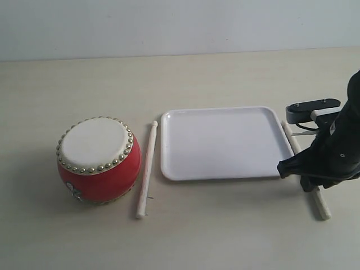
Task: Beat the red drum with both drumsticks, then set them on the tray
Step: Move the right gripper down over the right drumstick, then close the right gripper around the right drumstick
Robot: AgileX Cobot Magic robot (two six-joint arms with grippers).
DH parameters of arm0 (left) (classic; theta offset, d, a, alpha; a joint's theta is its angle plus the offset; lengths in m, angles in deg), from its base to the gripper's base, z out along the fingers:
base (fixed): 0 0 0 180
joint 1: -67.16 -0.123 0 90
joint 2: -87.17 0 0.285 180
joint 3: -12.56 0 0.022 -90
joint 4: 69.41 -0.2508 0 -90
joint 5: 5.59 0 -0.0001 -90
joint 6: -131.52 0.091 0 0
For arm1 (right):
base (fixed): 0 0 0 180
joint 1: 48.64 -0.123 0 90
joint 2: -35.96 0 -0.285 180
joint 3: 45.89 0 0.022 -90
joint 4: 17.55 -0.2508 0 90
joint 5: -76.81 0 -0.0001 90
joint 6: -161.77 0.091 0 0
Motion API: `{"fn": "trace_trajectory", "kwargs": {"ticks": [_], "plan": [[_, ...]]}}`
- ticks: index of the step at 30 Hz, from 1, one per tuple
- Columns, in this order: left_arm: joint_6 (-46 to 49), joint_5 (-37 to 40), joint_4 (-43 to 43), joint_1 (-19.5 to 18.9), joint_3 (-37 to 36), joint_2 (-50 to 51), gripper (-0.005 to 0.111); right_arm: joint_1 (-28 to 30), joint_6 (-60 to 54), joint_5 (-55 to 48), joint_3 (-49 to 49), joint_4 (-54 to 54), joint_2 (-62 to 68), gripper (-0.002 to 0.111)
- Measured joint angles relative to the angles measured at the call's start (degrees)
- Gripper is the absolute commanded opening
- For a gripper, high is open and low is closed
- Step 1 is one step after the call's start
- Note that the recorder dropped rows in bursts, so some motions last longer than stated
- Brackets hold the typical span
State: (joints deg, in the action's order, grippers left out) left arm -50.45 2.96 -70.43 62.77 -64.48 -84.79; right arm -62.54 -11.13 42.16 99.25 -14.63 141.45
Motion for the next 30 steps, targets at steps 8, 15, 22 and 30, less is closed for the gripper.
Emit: {"fn": "trace_trajectory", "kwargs": {"ticks": [8, 15, 22, 30], "plan": [[0.0, 0.0, 0.0, 0.0, 0.0, 0.0, 0.0, 0.0, 0.0, 0.5, 1.1, 0.0, 2.8, 0.038], [0.0, 0.0, 0.0, 0.0, 0.0, 0.0, 0.0, 0.0, 0.0, 1.6, 1.1, 0.0, 3.1, 0.038], [0.0, 0.0, 0.0, 0.0, 0.0, 0.0, 0.0, 0.0, 0.4, 1.6, 1.1, 0.0, 3.1, 0.038], [0.0, 0.0, 0.0, 0.0, 0.0, 0.0, 0.0, 0.0, 1.3, 1.6, 1.1, 0.0, 3.1, 0.038]]}}
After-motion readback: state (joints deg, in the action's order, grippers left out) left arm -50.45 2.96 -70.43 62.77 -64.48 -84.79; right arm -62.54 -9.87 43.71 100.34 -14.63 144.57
